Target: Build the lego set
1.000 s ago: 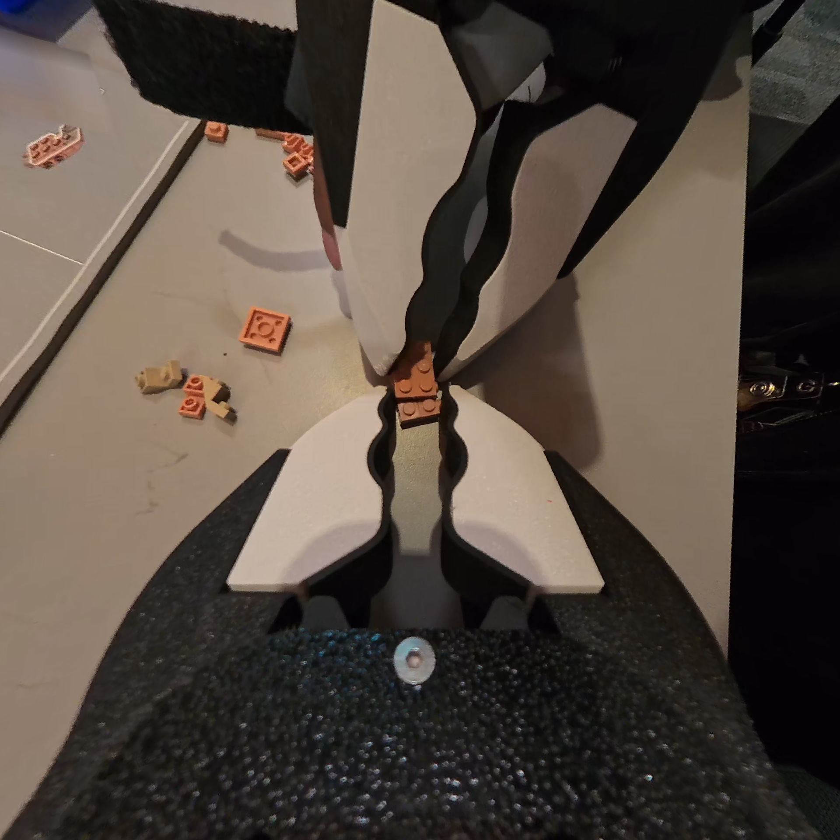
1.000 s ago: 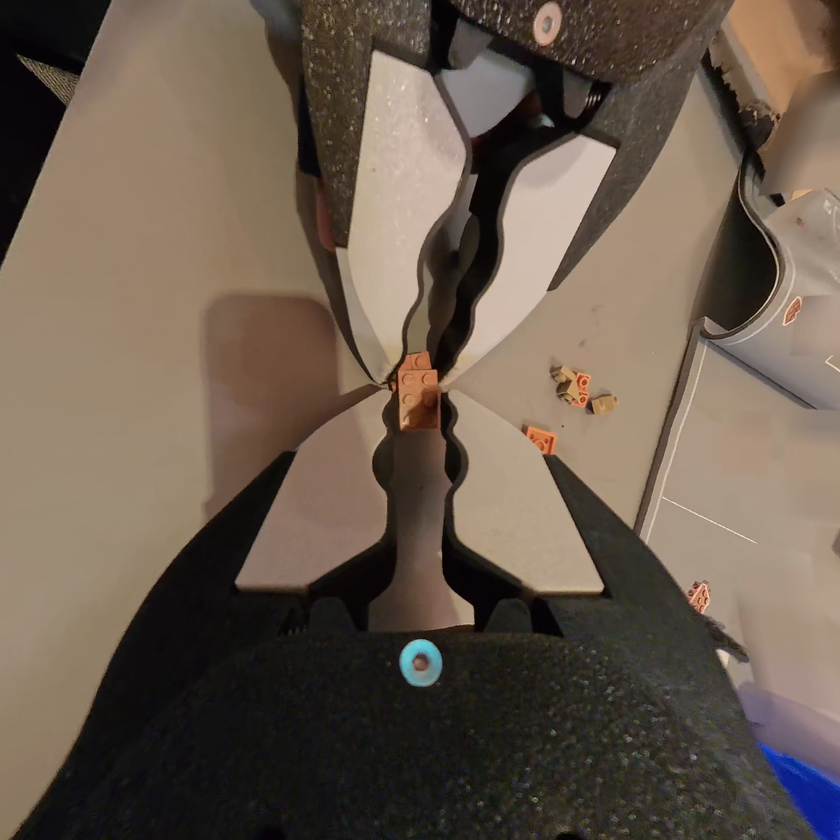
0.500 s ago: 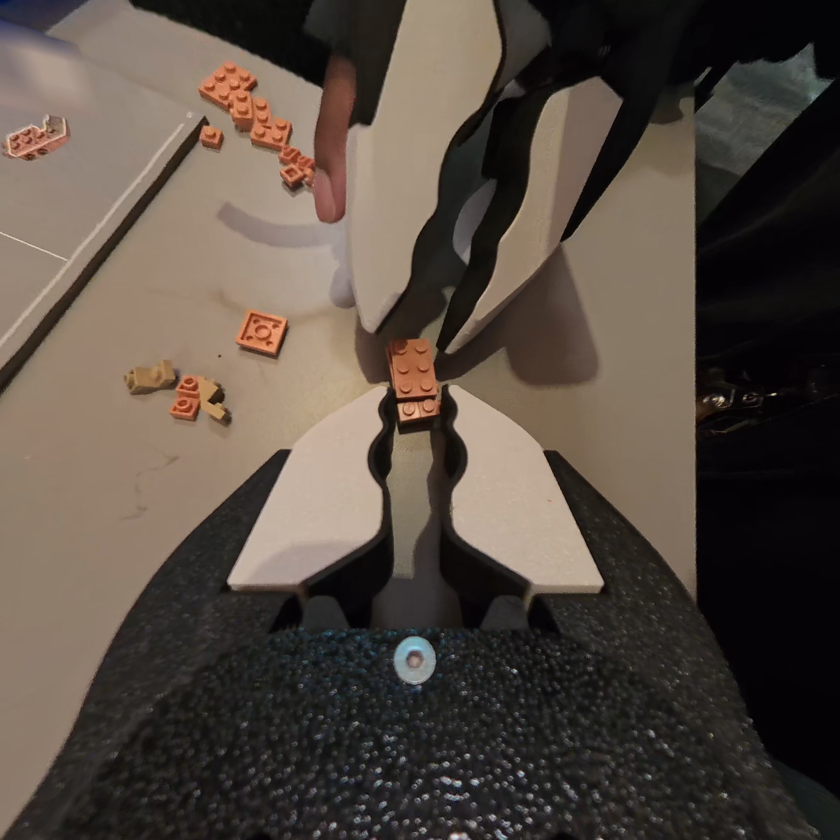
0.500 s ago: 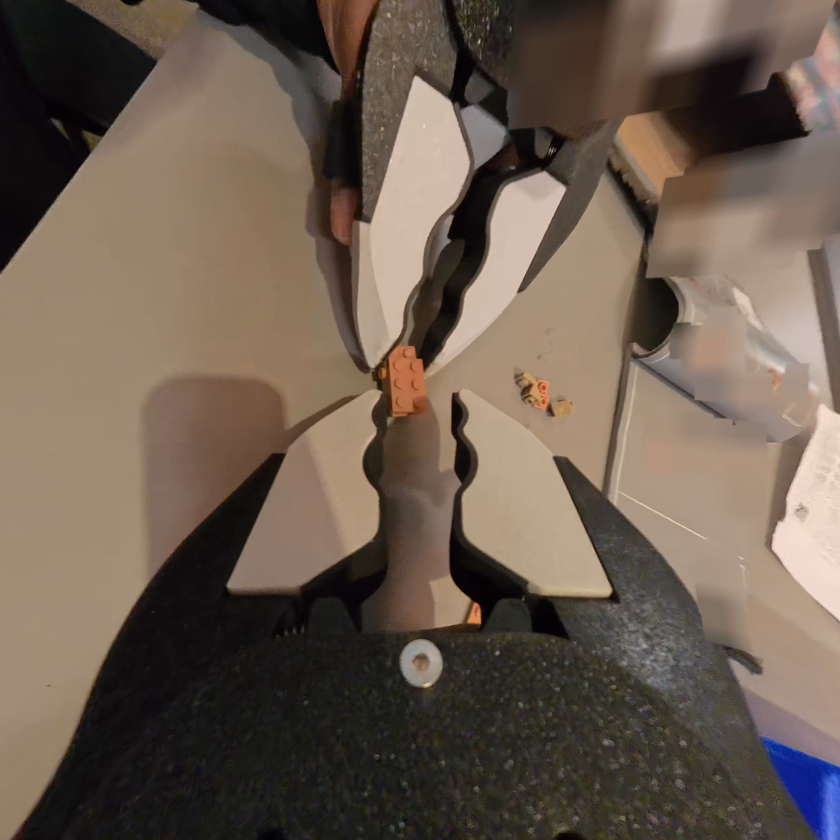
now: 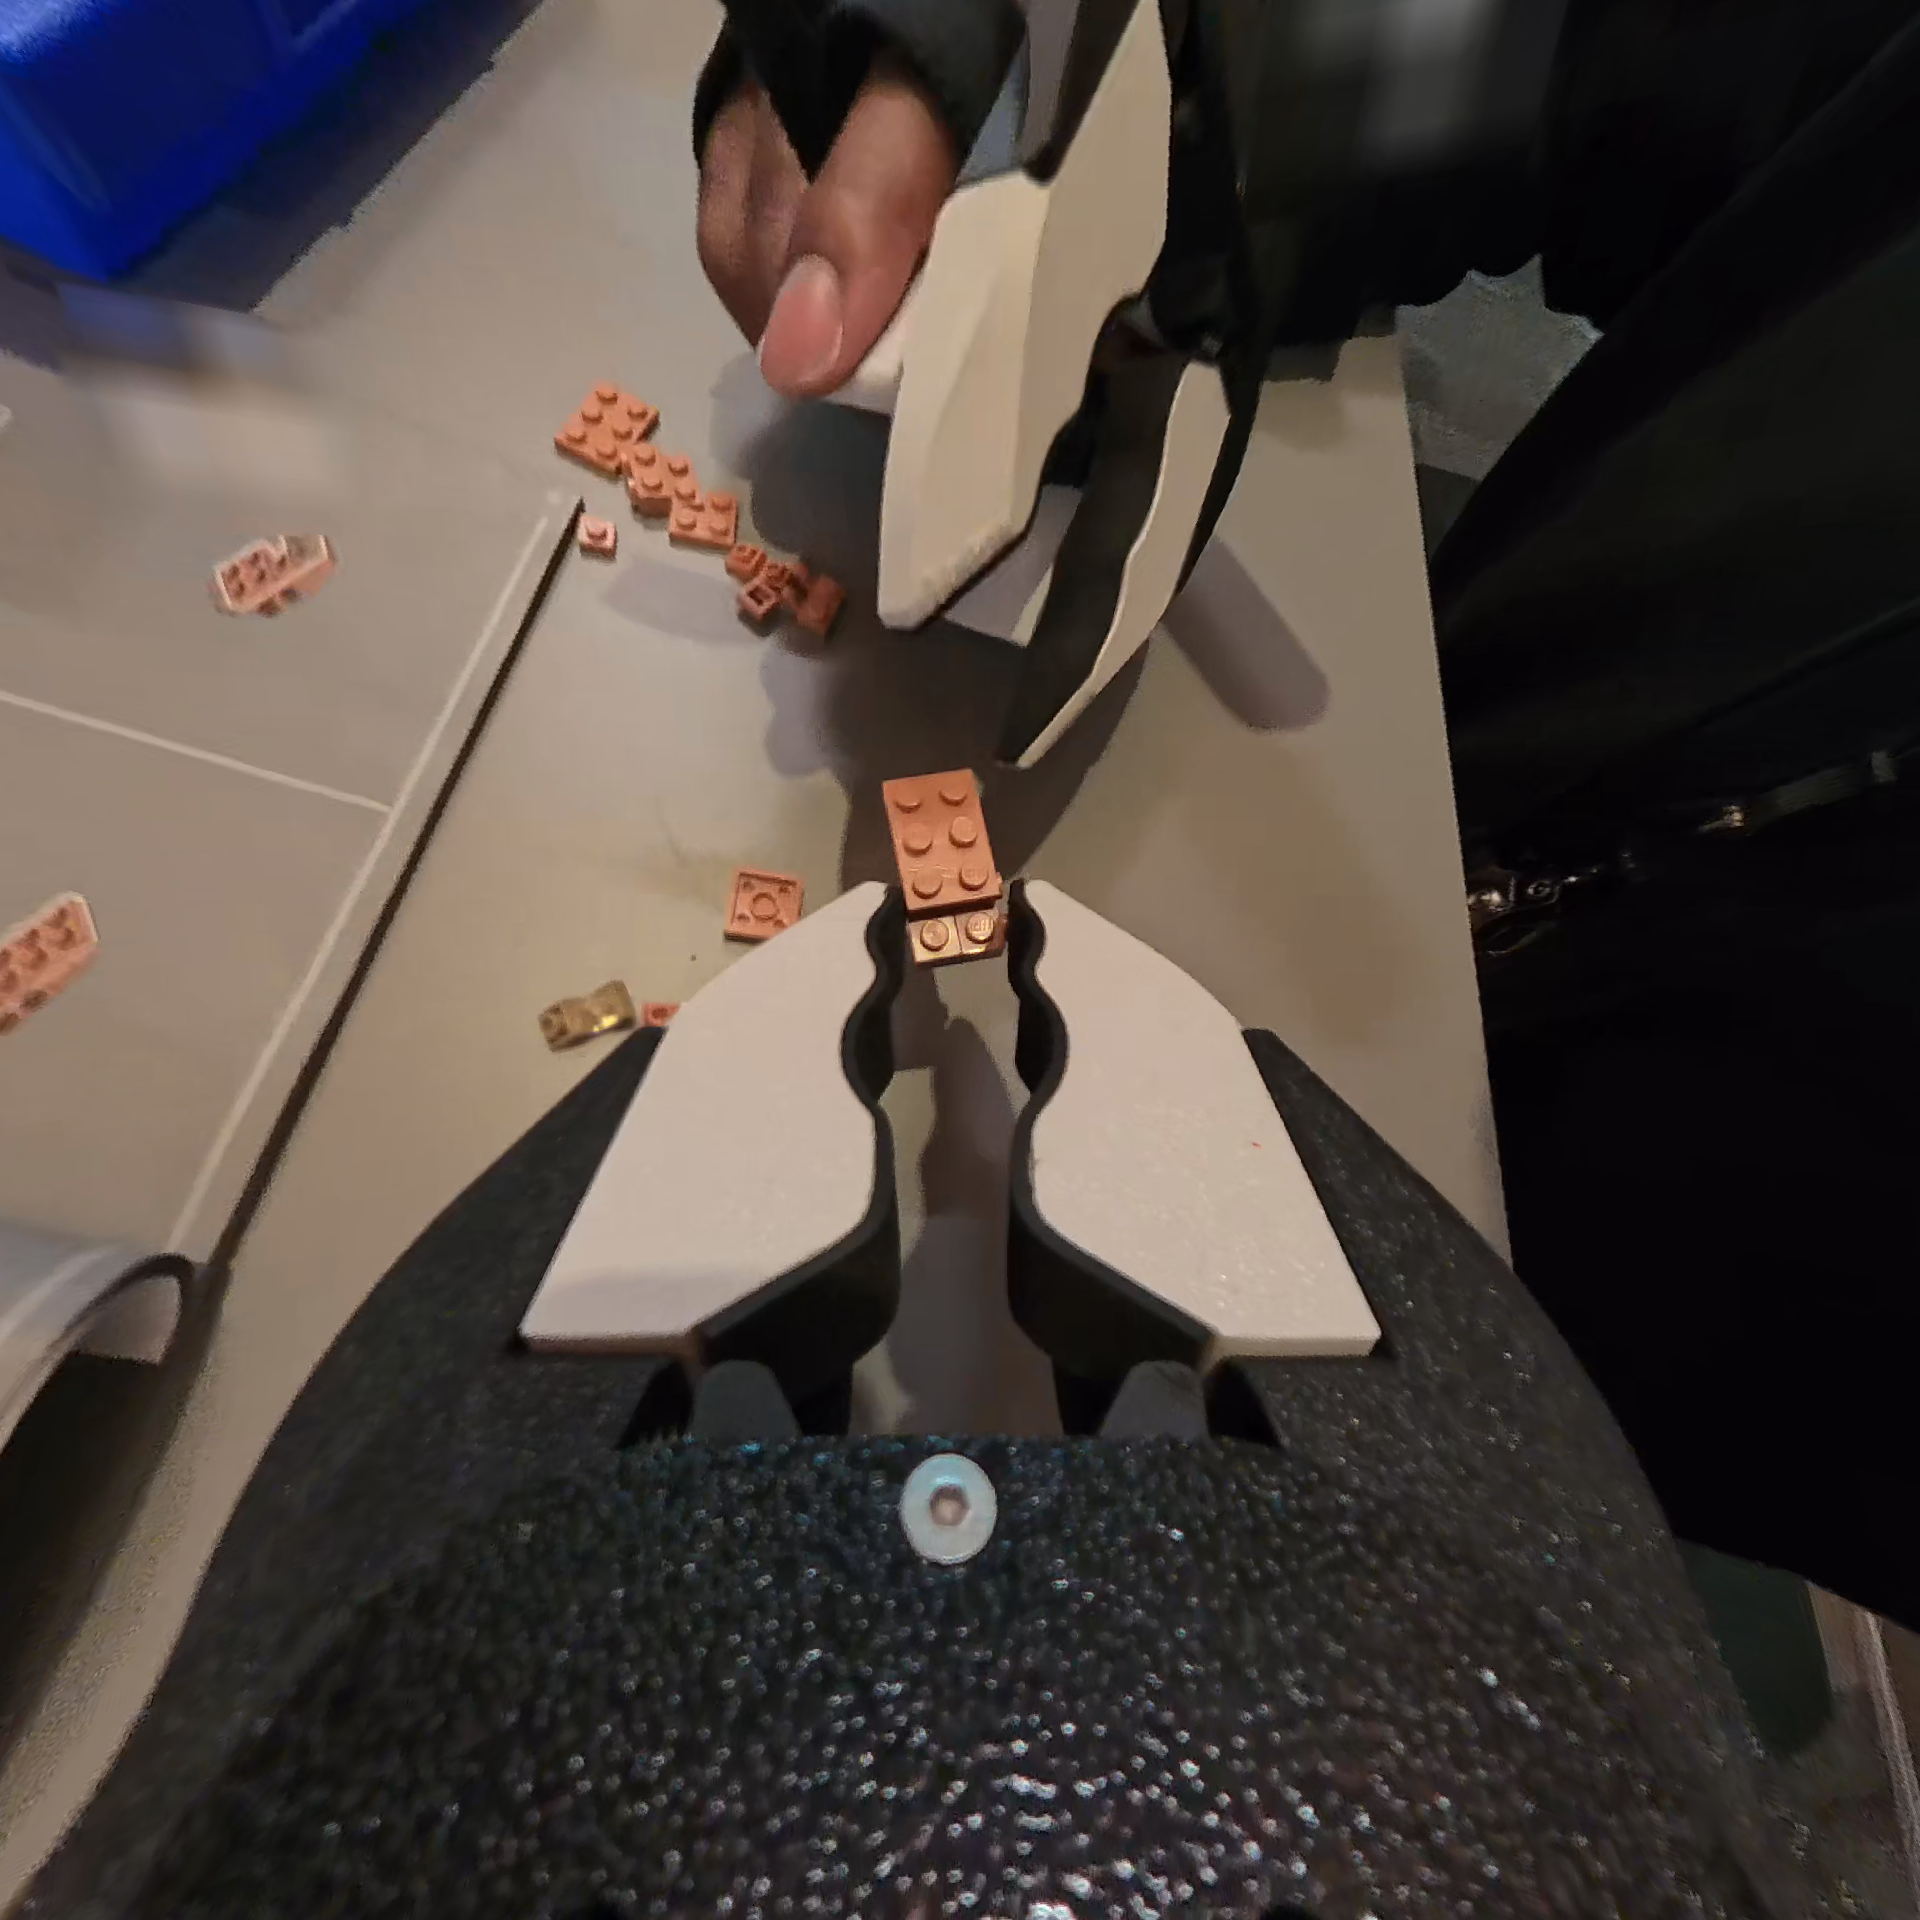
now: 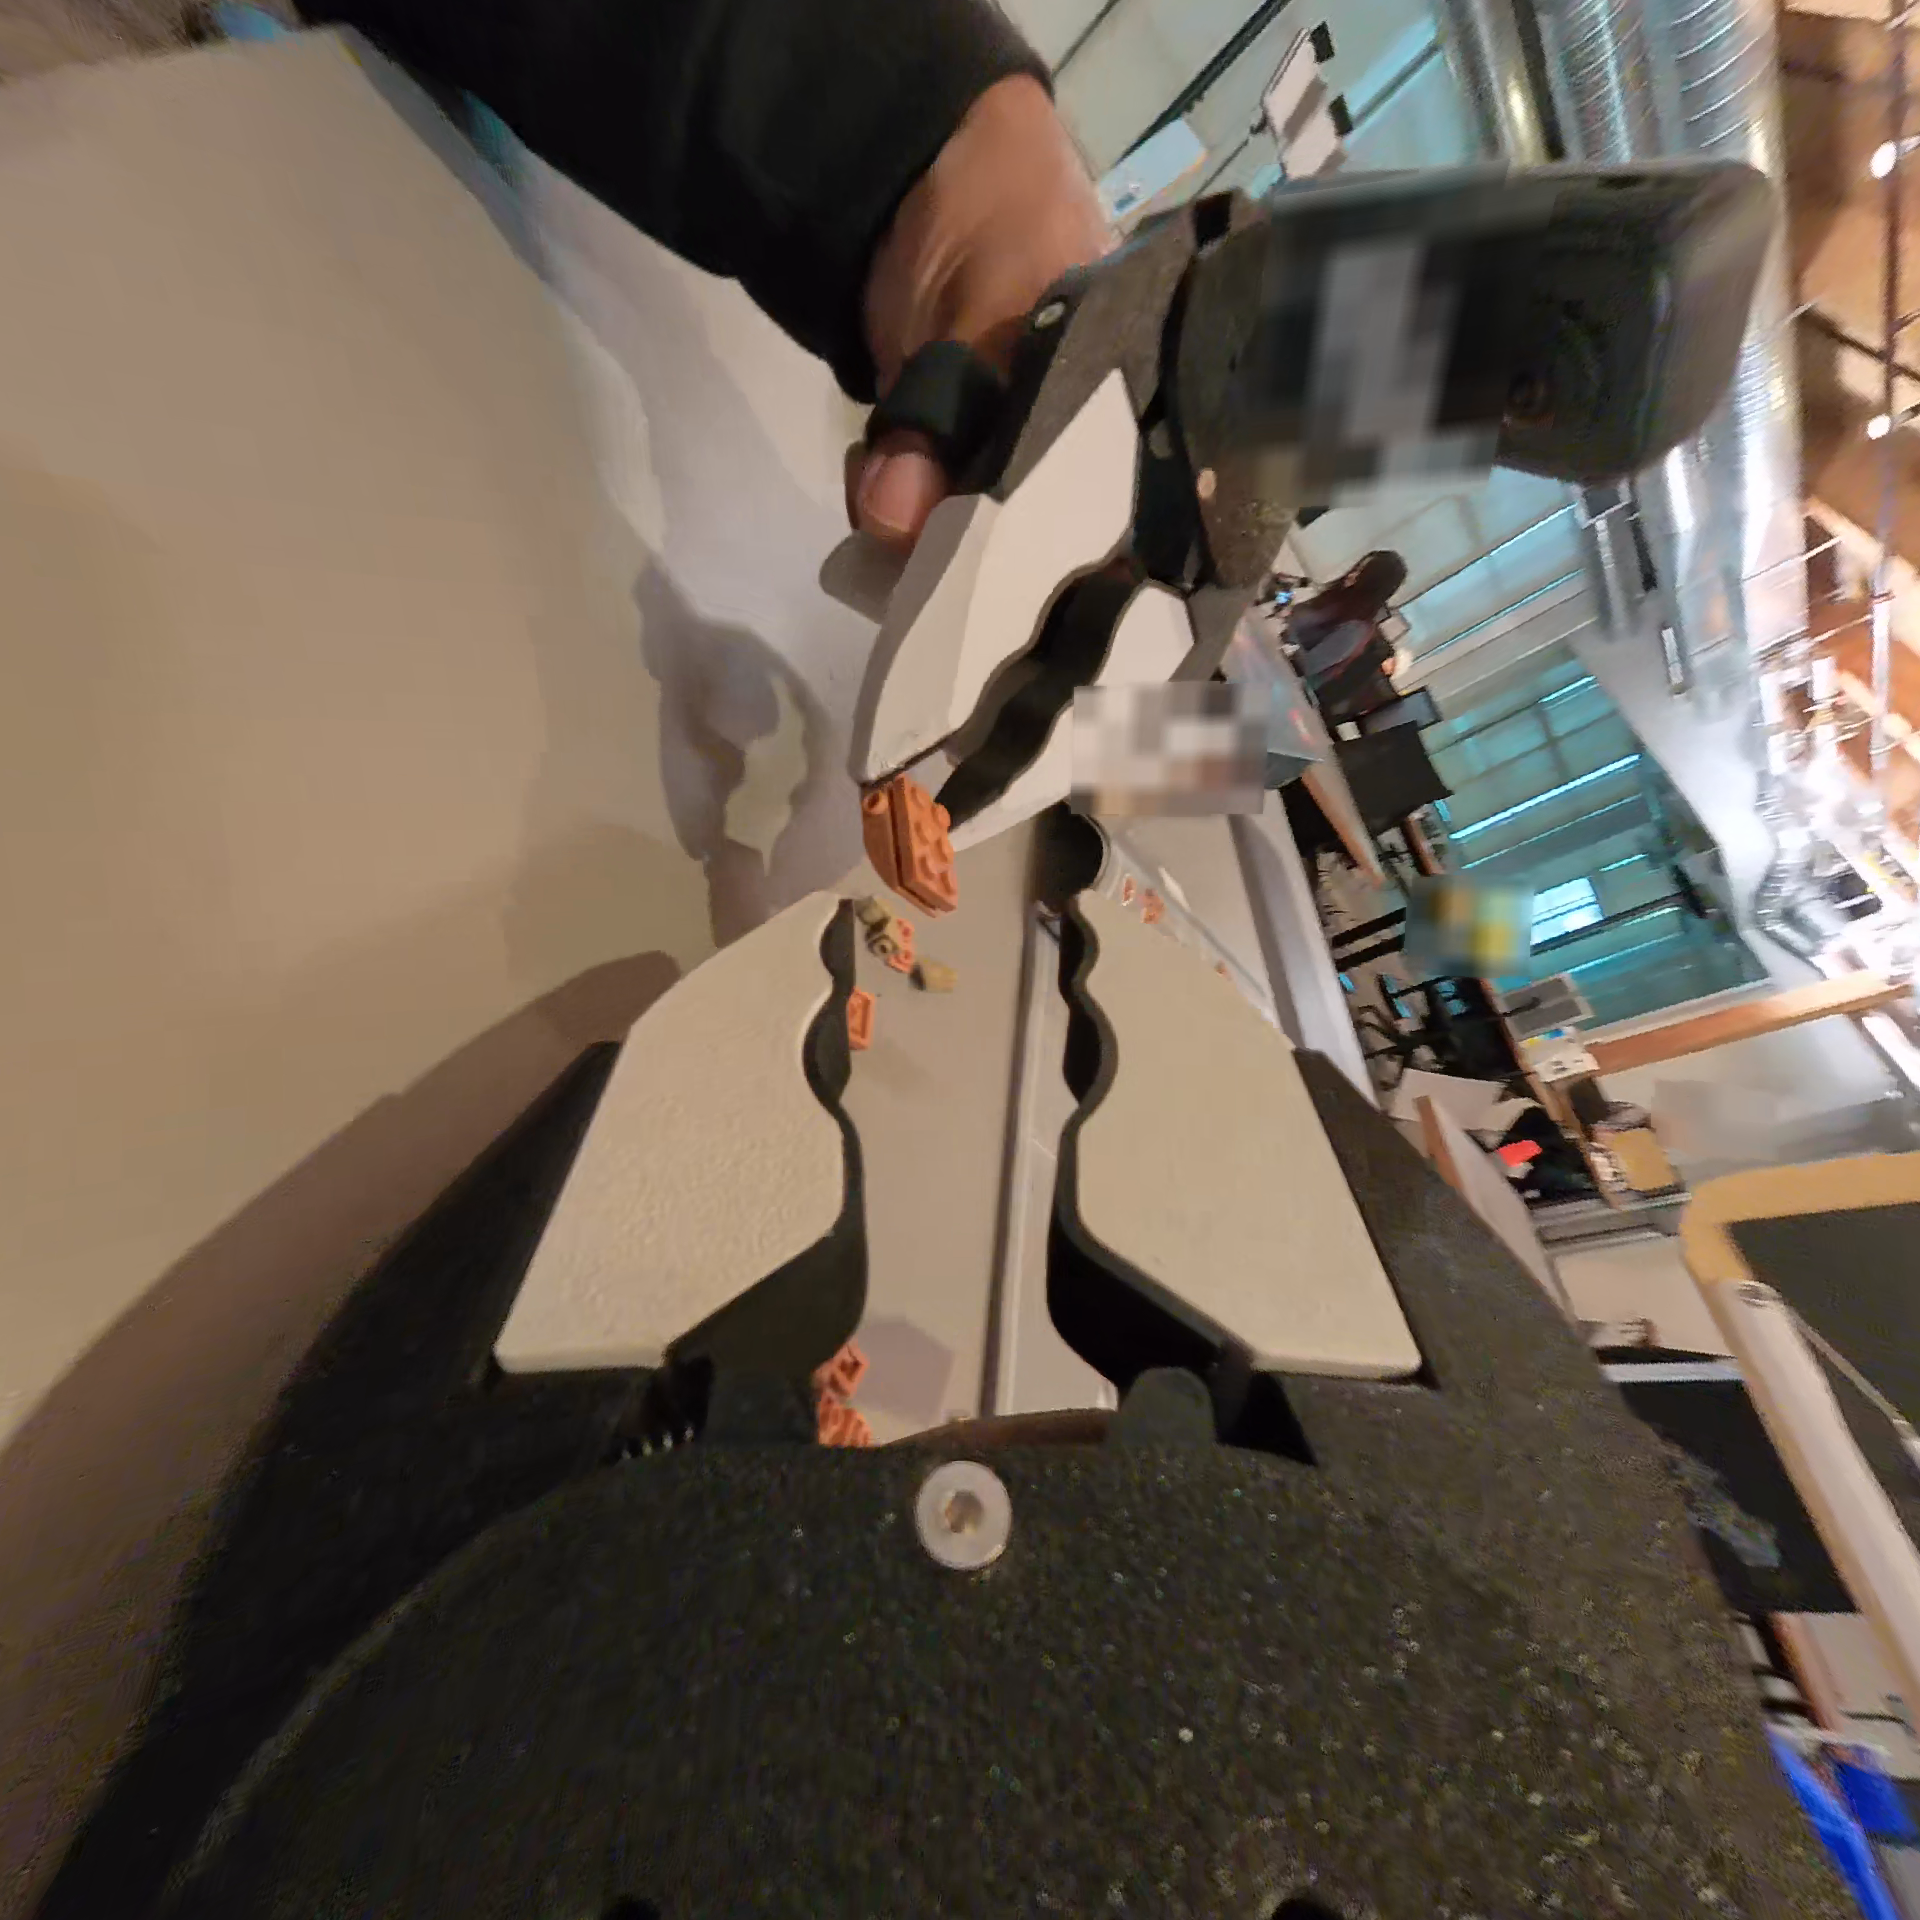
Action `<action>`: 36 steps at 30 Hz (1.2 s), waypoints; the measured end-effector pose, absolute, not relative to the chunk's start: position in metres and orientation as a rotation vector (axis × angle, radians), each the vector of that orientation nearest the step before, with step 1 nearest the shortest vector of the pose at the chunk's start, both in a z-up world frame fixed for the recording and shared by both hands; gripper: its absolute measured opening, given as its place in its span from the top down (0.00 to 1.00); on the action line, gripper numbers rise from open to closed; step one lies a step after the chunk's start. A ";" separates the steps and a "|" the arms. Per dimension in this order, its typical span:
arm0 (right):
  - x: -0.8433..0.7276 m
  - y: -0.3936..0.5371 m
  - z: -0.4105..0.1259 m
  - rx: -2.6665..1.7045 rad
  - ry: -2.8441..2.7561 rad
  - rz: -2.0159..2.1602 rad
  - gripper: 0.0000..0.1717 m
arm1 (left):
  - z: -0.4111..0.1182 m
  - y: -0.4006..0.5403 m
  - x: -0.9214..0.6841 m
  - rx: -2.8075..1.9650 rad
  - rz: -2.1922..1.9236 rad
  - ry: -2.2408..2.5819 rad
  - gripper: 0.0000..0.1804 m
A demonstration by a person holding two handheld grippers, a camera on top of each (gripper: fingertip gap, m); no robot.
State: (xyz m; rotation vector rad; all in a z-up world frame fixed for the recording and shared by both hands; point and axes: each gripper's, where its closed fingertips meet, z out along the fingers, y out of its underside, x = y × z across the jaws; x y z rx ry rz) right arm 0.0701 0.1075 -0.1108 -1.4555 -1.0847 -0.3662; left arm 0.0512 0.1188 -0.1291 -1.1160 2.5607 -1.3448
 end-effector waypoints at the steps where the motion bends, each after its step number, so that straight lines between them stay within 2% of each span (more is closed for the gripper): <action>1: 0.071 0.108 -0.111 -1.446 -1.093 -0.396 0.78 | -0.127 0.118 0.054 -1.100 -1.346 2.575 0.90; 7: 0.075 0.108 -0.113 -1.421 -1.100 -0.493 0.78 | -0.126 0.119 0.064 -1.040 -1.302 2.596 0.90; 36: 0.075 0.111 -0.125 -1.474 -1.052 -0.445 0.81 | -0.133 0.148 0.058 -1.046 -1.248 2.474 0.90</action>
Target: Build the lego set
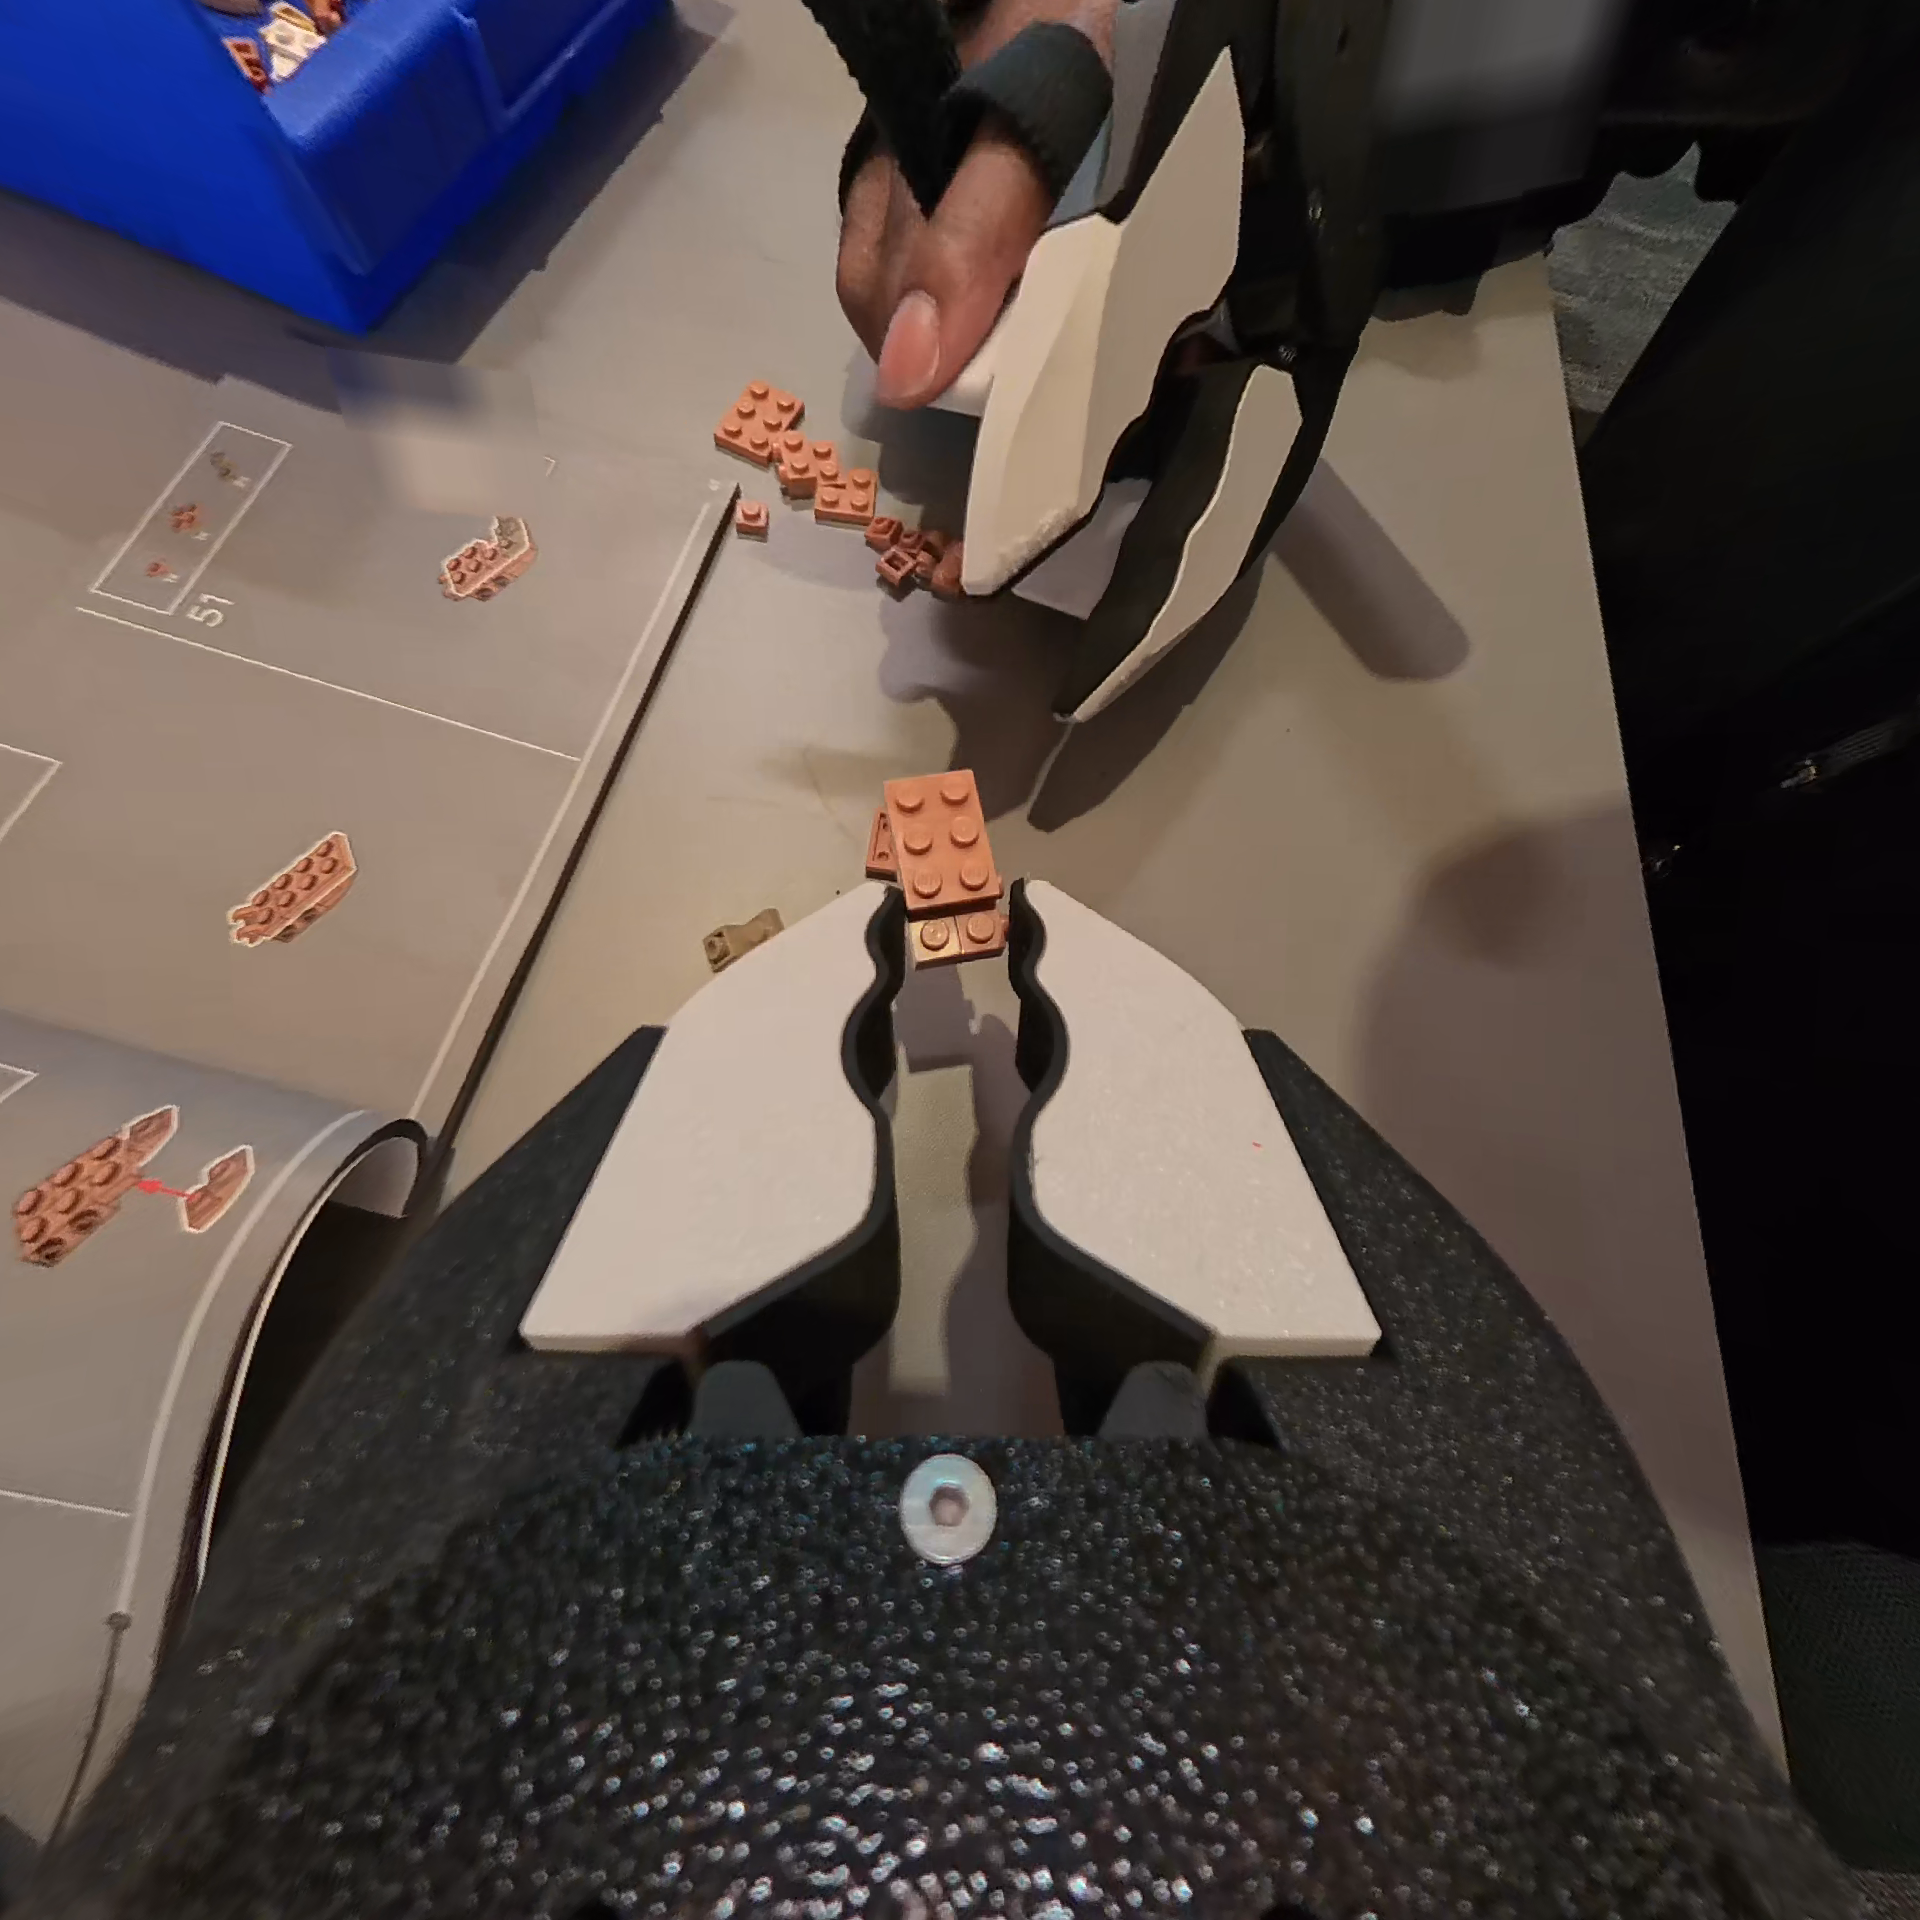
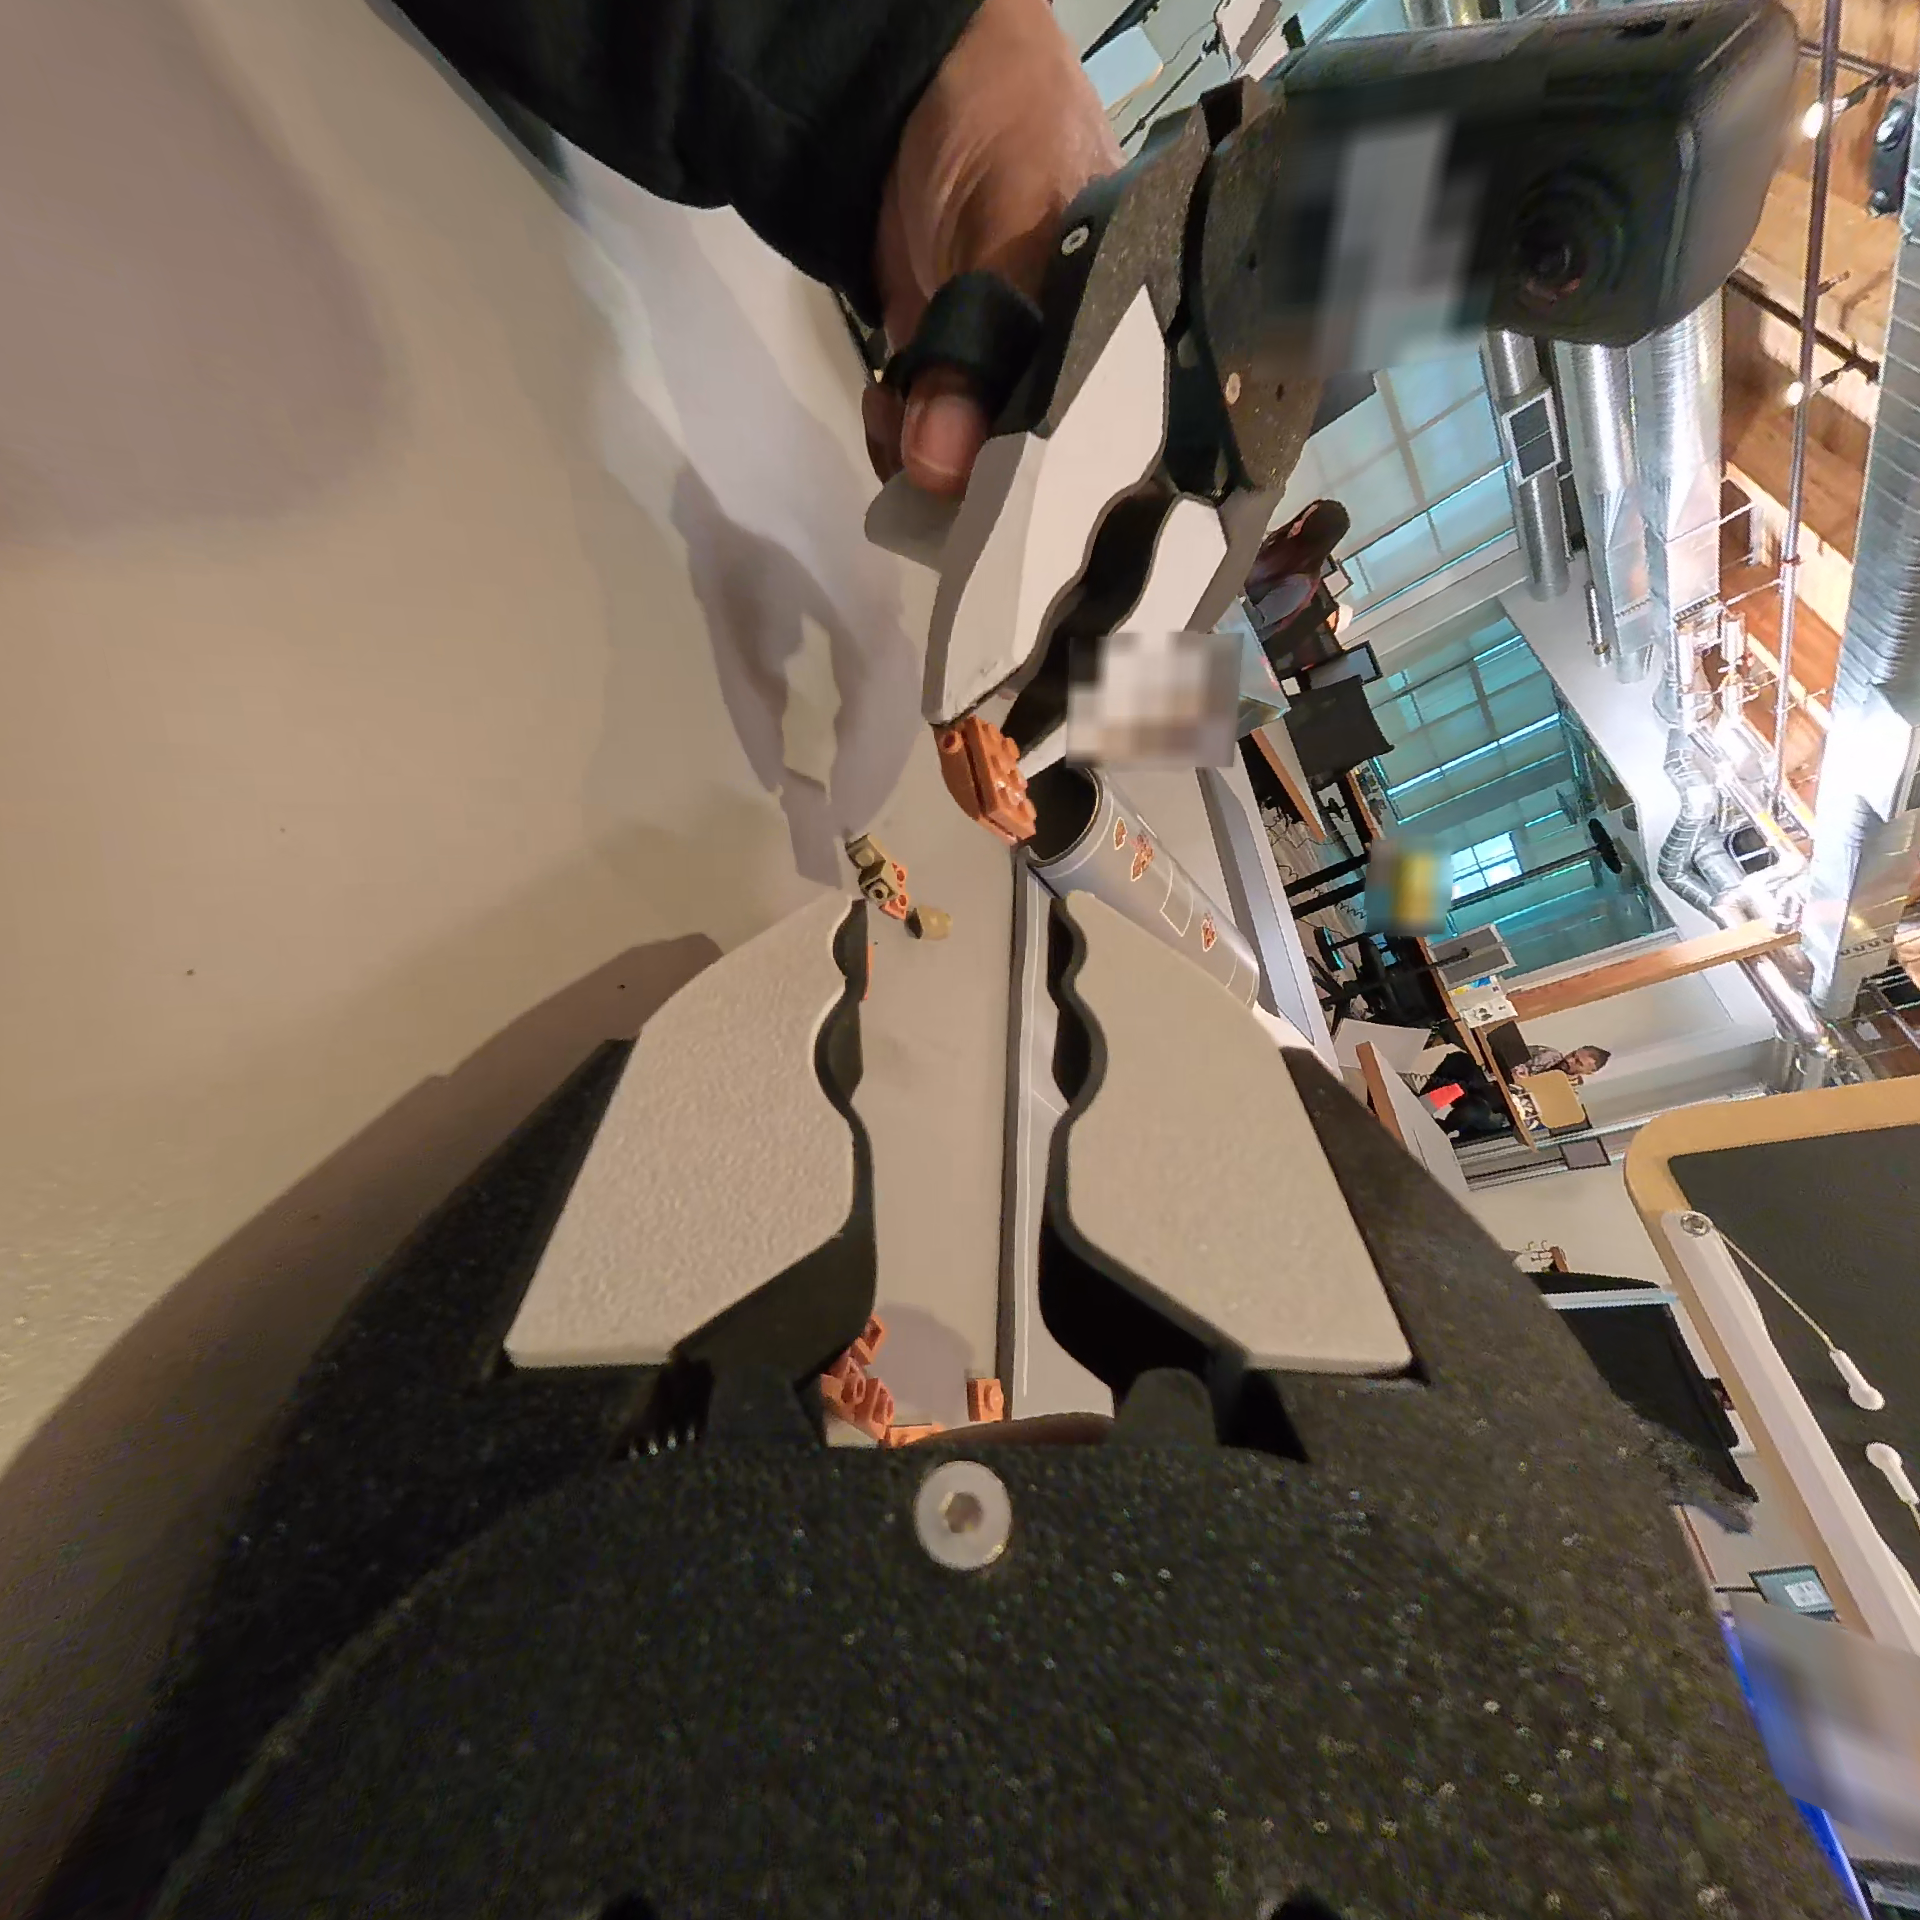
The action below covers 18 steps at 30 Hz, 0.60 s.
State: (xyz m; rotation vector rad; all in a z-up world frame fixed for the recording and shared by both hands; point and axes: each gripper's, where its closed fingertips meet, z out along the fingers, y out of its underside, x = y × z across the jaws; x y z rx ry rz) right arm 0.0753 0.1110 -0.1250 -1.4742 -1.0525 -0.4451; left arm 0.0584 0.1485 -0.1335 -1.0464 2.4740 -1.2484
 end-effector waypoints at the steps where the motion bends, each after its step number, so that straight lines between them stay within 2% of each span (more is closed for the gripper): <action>1: 0.075 0.111 -0.125 -1.473 -1.055 -0.450 0.81 | -0.133 0.149 0.059 -1.049 -1.250 2.471 0.90; 18: 0.064 0.116 -0.122 -1.374 -1.137 -0.594 0.82 | -0.120 0.142 0.052 -1.049 -1.414 2.472 0.90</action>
